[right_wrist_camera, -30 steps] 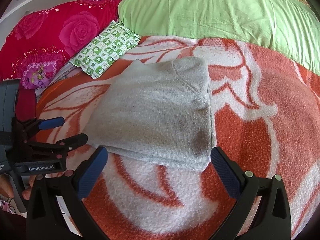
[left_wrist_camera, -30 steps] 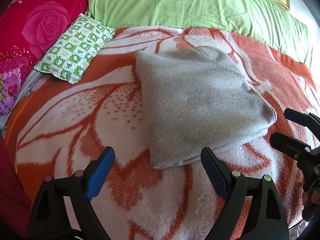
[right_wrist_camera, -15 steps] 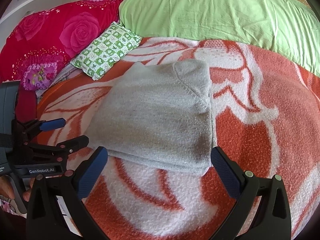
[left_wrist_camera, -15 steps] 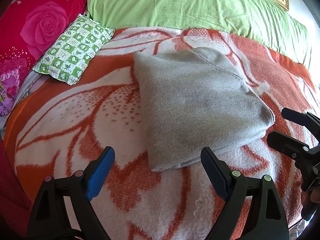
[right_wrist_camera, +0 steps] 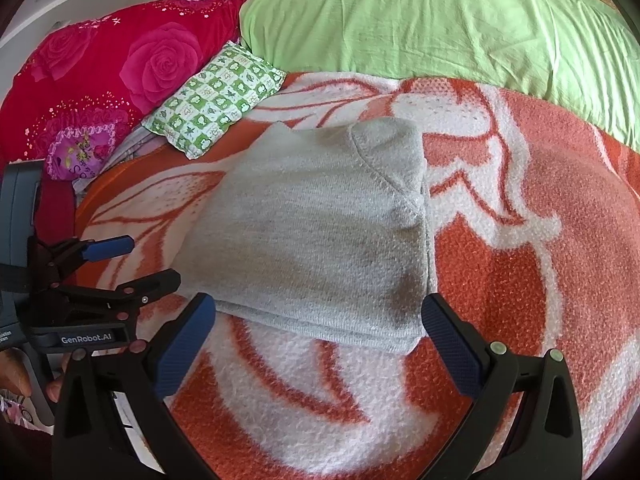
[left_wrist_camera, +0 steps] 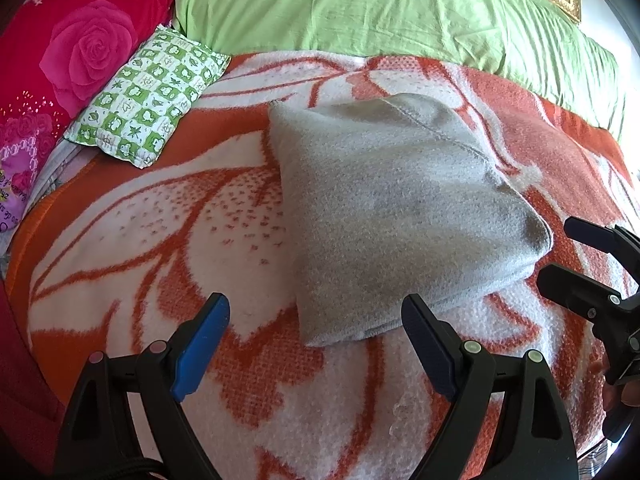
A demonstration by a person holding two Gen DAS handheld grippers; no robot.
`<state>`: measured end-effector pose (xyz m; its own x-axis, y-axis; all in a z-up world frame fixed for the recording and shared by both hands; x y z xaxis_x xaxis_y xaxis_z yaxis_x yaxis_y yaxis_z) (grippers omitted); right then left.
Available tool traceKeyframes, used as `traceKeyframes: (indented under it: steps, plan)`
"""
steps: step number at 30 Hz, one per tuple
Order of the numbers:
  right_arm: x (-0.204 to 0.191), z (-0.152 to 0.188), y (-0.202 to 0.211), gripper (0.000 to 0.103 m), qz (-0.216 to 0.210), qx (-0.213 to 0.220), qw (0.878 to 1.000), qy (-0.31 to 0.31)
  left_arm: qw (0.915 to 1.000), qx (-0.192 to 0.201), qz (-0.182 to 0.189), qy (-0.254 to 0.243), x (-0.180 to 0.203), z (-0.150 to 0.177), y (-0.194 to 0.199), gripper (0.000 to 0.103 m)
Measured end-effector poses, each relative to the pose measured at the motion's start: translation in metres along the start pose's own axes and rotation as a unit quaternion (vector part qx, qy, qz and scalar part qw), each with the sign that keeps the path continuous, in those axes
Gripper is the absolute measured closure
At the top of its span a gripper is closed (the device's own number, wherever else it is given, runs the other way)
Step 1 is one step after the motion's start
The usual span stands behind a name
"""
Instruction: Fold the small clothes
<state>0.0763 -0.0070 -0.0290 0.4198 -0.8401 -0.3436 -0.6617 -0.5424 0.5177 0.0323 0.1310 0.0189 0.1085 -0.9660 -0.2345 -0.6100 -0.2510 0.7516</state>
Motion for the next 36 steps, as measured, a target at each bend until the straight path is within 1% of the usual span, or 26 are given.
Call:
traceKeyframes:
  steps: [14, 36]
  plan:
    - [0.005, -0.006, 0.000, 0.000, -0.001, 0.001, 1.000, -0.004, 1.0000, -0.002, 0.003, 0.000, 0.003, -0.007, -0.002, 0.015]
    - [0.006, -0.007, -0.003, 0.000, -0.007, -0.002, 1.000, -0.010, 1.0000, -0.007, 0.006, -0.002, 0.006, -0.012, -0.007, 0.015]
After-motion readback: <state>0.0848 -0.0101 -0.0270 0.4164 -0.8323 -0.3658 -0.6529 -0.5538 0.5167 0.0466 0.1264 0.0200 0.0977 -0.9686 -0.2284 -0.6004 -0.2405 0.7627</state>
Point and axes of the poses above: each gripper's, at about its wrist camera, not at the fingertips, and y roughly against the way its jaws point, x to its right, z to its underside, the point moved 6 cm from there along -y, roughly the way its jaws point, and after that the axes turned 10 degrees about -z, right-handed, at the moved point
